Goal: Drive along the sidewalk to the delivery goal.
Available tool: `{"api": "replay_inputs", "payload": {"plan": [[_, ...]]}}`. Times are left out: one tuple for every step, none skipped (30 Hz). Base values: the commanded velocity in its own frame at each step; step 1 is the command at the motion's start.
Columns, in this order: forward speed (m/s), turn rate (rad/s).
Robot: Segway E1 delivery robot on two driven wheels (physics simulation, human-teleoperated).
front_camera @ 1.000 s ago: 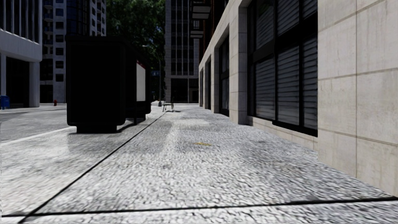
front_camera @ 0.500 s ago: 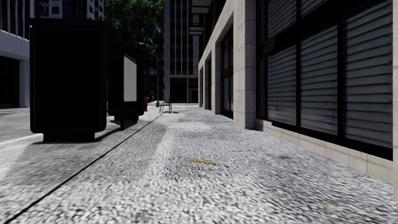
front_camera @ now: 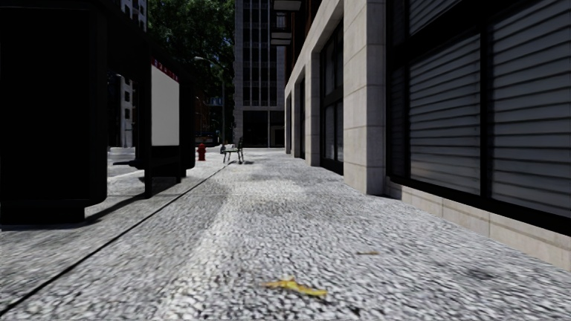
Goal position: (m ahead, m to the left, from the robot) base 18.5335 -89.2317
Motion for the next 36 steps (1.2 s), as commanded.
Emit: {"api": "replay_inputs", "payload": {"plan": [[2.00,0.00],[2.00,0.00],[2.00,0.00],[2.00,0.00],[2.00,0.00],[2.00,0.00],[2.00,0.00],[2.00,0.00],[2.00,0.00],[2.00,0.00],[2.00,0.00],[2.00,0.00],[2.00,0.00],[2.00,0.00],[2.00,0.00],[2.00,0.00],[2.00,0.00],[2.00,0.00],[2.00,0.00],[2.00,0.00],[2.00,0.00],[2.00,0.00],[2.00,0.00],[2.00,0.00],[2.00,0.00],[2.00,0.00],[2.00,0.00],[2.00,0.00],[2.00,0.00],[2.00,0.00],[2.00,0.00],[2.00,0.00],[2.00,0.00],[2.00,0.00],[2.00,0.00],[2.00,0.00]]}}
